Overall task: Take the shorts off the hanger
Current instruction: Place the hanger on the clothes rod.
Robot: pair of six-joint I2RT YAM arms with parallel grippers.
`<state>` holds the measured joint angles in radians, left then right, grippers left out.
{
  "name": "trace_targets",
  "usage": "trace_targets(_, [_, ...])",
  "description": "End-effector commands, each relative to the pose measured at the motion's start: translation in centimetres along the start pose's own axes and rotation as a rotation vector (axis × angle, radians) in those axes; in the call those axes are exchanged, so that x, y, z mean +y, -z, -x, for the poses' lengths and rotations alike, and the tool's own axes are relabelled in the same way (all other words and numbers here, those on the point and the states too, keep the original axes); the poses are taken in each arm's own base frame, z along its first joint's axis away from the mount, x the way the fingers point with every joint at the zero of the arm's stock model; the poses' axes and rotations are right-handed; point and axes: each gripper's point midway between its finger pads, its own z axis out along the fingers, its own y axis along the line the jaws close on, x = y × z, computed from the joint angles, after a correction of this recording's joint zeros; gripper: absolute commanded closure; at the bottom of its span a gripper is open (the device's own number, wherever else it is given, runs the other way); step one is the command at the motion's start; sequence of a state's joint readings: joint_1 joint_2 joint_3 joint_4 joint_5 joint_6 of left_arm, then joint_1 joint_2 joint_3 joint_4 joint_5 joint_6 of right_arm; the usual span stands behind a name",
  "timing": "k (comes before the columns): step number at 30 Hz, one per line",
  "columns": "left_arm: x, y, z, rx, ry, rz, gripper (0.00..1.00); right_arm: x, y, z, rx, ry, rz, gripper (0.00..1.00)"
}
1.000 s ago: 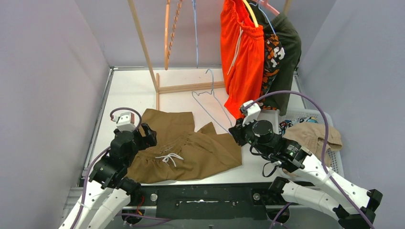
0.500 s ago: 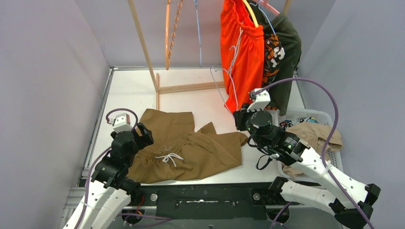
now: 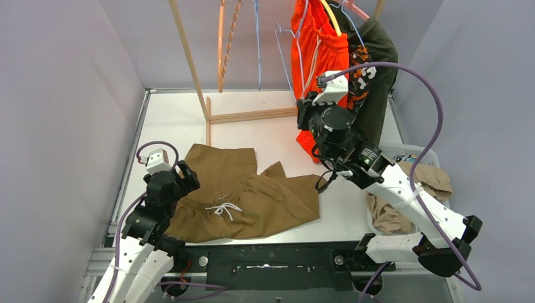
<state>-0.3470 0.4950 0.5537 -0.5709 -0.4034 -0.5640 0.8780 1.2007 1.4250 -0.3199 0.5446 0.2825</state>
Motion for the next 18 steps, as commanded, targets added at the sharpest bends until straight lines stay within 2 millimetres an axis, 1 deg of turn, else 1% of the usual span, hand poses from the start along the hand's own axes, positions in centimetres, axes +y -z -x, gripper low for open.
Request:
trace_targets(1, [-1.1,0.0,1.9,-0.055,0.036,-0.04,0.25,0.9,-1.1,4.7,-0.144,0.034,0.014,1.0])
trace_targets(5, [-0.9,-0.1,1.9,-0.053,0.04,-0.036,0.25,1.1,-2.9,5.2,-0.114,0.104,-0.018,0.98])
trace_targets(6, [-0.9,-0.1,1.9,-0.052,0.039,-0.037,0.25,1.2,-3.2,5.8,-0.122,0.106,-0.028,0.98])
trace_targets(11, [-0.7,-0.2,1.8,-0.048,0.042,-0.032,0.25,1.5,-4.8,7.5,-0.156,0.132,-0.042,1.0])
trace_targets(15, [-0.6,-0.2,1.8,-0.047,0.046,-0.025,0.25,0.7,-6.4,8.6,-0.15,0.155,-0.059,1.0])
trace_targets(18, [-0.5,-0.4,1.8,-0.043,0.047,-0.018,0.25,1.3,-8.3,7.7,-0.104,0.202,-0.024,1.0])
